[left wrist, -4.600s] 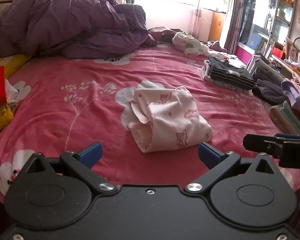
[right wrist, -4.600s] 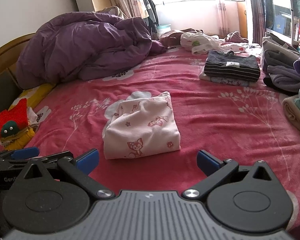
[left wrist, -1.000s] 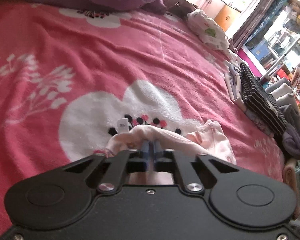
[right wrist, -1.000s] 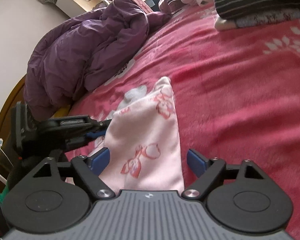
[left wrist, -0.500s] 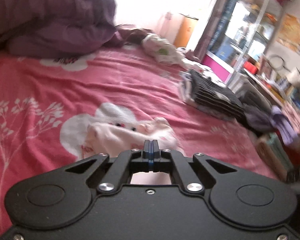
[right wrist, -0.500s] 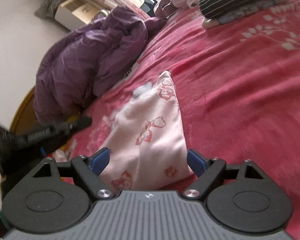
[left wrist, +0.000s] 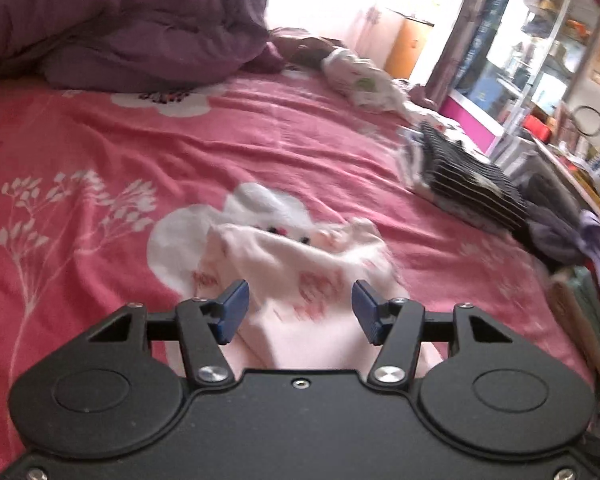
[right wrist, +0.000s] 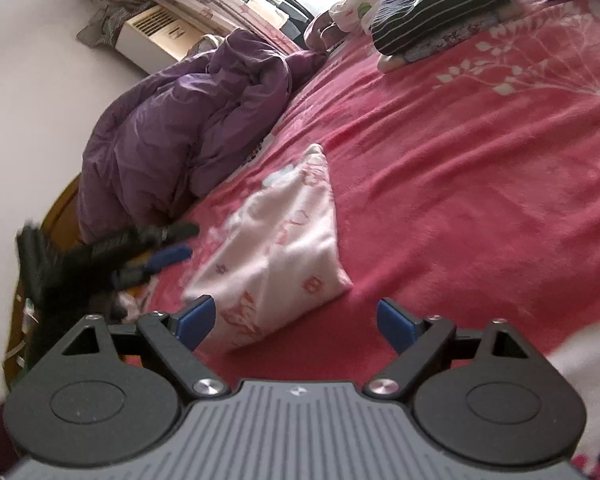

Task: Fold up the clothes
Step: 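Close the right tool on another garment edge while the left tool holds its edge, then lift the garment with both tools and shake it open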

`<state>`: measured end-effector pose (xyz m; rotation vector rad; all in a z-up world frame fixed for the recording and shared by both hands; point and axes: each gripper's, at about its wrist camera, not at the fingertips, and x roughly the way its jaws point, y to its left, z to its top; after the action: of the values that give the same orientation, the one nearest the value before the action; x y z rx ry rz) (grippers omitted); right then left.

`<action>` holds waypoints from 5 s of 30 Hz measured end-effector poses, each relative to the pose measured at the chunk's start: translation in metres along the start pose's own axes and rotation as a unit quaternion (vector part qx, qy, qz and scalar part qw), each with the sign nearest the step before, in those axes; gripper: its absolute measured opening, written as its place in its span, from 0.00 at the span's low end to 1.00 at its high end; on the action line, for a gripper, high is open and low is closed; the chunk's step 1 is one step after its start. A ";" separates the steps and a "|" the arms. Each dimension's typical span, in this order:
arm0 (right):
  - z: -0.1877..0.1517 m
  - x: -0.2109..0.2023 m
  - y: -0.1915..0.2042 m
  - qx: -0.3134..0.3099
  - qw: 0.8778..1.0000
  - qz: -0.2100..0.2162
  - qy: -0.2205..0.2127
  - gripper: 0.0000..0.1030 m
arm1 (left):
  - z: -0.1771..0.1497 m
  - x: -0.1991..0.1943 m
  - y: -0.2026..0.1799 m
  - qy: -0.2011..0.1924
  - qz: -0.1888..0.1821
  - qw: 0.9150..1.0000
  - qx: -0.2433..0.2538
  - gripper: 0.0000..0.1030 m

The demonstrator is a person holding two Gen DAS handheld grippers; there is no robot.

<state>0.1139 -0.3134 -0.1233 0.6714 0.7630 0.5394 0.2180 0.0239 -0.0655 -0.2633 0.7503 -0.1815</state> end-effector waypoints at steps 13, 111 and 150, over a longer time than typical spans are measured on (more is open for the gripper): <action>-0.021 0.010 -0.035 0.011 1.000 0.004 -0.018 0.86 | 0.010 0.054 0.018 0.013 0.042 0.998 -0.039 0.00; 0.194 -0.060 0.108 -0.188 0.967 0.157 -0.077 0.11 | 0.110 -0.126 -0.088 -0.145 -0.150 0.962 0.178 0.00; -0.039 -0.045 -0.053 0.114 0.990 -0.027 -0.083 0.65 | -0.104 -0.086 -0.009 0.016 -0.103 0.978 -0.183 0.48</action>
<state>0.0668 -0.3649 -0.1627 0.8934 0.6897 0.3452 0.0836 0.0195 -0.0796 -0.6912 0.7860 -0.2437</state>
